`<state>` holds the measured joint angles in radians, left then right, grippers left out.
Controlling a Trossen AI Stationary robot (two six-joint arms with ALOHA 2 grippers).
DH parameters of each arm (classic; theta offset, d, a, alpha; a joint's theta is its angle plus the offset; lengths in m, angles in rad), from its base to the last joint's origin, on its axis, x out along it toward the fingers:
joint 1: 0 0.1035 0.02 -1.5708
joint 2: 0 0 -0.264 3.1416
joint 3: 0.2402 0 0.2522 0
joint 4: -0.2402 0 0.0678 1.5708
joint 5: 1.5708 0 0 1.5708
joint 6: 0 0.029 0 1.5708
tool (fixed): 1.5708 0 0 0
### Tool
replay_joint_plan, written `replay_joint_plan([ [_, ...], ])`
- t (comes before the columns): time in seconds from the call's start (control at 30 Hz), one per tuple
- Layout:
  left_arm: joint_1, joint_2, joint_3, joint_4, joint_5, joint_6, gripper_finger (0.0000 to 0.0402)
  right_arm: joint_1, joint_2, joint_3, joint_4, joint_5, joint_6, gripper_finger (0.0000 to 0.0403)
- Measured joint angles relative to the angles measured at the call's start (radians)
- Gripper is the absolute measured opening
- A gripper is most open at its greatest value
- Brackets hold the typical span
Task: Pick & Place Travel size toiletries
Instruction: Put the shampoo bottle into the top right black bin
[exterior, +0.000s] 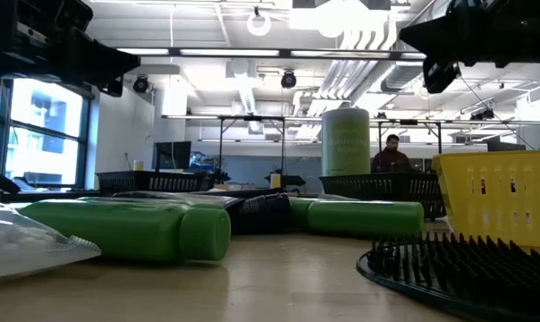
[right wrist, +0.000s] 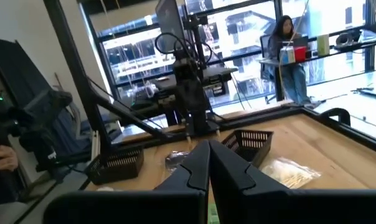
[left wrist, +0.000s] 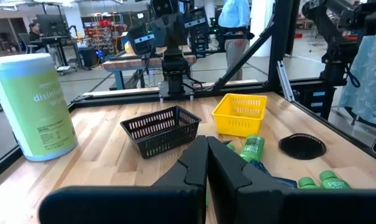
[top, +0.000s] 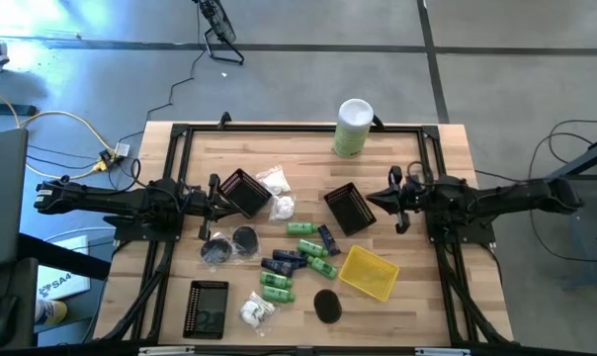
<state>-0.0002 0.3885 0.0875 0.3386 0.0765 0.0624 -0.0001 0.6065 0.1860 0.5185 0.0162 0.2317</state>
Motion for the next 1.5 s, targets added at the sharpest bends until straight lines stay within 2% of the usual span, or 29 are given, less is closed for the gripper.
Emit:
replay_joint_plan([
  [0.27,0.000,0.000,0.000,0.000,0.000,0.000,0.0001,0.000,0.160,0.104,-0.022,0.000,0.000,0.0002],
  [0.5,0.000,0.000,0.000,0.000,0.000,-0.002,0.0001,0.000,0.321,0.271,-0.168,0.000,-0.026,0.0002],
  [0.77,0.000,0.000,0.001,0.000,0.001,-0.015,0.0001,0.000,0.478,0.429,-0.255,-0.022,-0.105,0.0002],
  [1.5,0.000,0.000,0.001,0.002,0.001,-0.015,0.0001,0.000,0.870,0.894,-0.717,-0.019,-0.106,0.0002],
])
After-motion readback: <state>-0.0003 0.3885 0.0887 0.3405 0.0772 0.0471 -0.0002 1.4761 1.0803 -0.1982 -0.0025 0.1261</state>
